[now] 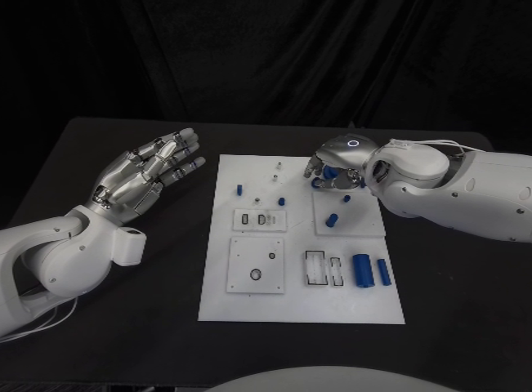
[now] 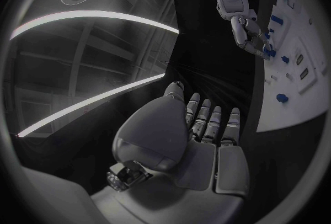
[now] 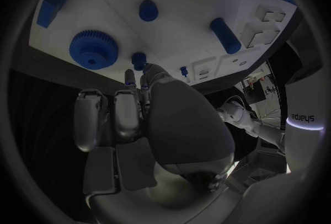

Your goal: Assemble the parts on the task board

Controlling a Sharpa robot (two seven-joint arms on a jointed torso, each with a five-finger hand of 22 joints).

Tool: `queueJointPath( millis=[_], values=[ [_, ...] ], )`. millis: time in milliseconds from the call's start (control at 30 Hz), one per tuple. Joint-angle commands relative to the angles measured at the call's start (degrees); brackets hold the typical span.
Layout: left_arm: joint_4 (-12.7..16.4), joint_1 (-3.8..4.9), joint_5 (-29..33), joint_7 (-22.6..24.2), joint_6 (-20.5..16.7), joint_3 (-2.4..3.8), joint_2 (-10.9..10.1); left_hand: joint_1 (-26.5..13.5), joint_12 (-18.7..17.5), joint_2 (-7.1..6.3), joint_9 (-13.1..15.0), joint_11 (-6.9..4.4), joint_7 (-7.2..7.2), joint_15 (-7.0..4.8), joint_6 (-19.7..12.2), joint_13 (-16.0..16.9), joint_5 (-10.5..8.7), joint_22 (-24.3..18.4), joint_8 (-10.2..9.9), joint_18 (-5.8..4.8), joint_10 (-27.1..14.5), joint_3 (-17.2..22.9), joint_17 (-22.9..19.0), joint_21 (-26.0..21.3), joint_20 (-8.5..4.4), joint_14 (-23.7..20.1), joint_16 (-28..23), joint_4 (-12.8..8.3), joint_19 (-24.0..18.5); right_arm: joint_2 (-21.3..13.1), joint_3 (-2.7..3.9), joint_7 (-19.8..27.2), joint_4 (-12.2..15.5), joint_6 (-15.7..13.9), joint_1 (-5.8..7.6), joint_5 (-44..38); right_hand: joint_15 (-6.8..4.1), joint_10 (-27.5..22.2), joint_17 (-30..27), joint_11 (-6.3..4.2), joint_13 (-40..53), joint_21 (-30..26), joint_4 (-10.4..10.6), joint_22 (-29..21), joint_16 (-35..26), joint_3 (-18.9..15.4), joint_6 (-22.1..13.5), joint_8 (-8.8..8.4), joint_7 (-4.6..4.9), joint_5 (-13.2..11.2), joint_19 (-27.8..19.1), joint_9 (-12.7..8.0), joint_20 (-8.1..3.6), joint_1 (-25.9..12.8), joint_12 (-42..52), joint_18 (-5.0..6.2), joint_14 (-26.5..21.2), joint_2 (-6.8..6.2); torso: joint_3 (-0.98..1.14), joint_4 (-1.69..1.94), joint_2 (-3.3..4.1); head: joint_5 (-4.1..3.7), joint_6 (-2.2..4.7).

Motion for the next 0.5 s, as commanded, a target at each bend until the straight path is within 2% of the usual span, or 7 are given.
queueJointPath(
  millis=[33,300,500],
  values=[
    [0.0,0.11,0.2,6.4,1.0,0.03,0.1,0.5,-0.1,0.05,0.0,0.28,-0.02,0.41,-0.5,0.0,0.35,0.0,0.2,1.1,-0.2,0.4,0.0,0.0,0.47,0.1,0.1,-0.1,0.0,0.0,0.03,-0.5,-0.1,0.6,-0.25,-0.6,0.59,0.5,-0.1,0.09,0.0,0.1,0.2,1.5,-0.1,0.4,0.1,-0.16,0.0,-0.5,0.0,0.1,0.43,-0.6,-0.4,-1.11,0.1,-0.41,-0.01,-0.03,-0.09,0.01,0.06],
    [-0.4,0.1,0.2,6.0,1.1,0.03,0.2,0.6,-0.1,-0.01,-0.1,0.33,0.05,0.48,-0.6,0.0,0.41,0.0,0.1,1.1,-0.3,0.4,0.0,0.0,0.5,0.2,0.2,-0.2,0.0,0.0,0.03,-0.5,-0.2,0.7,-0.54,-0.6,0.64,1.0,0.1,0.03,0.0,0.2,0.1,1.7,-0.1,0.5,0.1,-0.26,-0.01,-1.1,0.2,0.2,0.54,-1.2,-0.4,-1.15,0.2,-0.5,-0.03,-0.08,-0.22,0.03,-0.01],
    [-0.5,0.1,0.2,5.7,1.1,0.03,0.2,0.6,-0.2,-0.04,-0.1,0.39,0.12,0.56,-0.8,0.0,0.45,0.0,0.1,1.09,-0.3,0.5,0.0,0.0,0.54,0.2,0.2,-0.2,0.0,0.1,0.03,-0.7,-0.5,0.7,-0.61,-0.6,0.69,1.3,0.1,-0.04,0.1,0.2,0.0,1.8,0.0,0.8,0.2,-0.29,0.0,-1.0,0.3,0.4,0.6,-1.3,-0.4,-1.16,0.2,-0.51,0.02,-0.04,-0.27,0.03,-0.06]
  ],
)
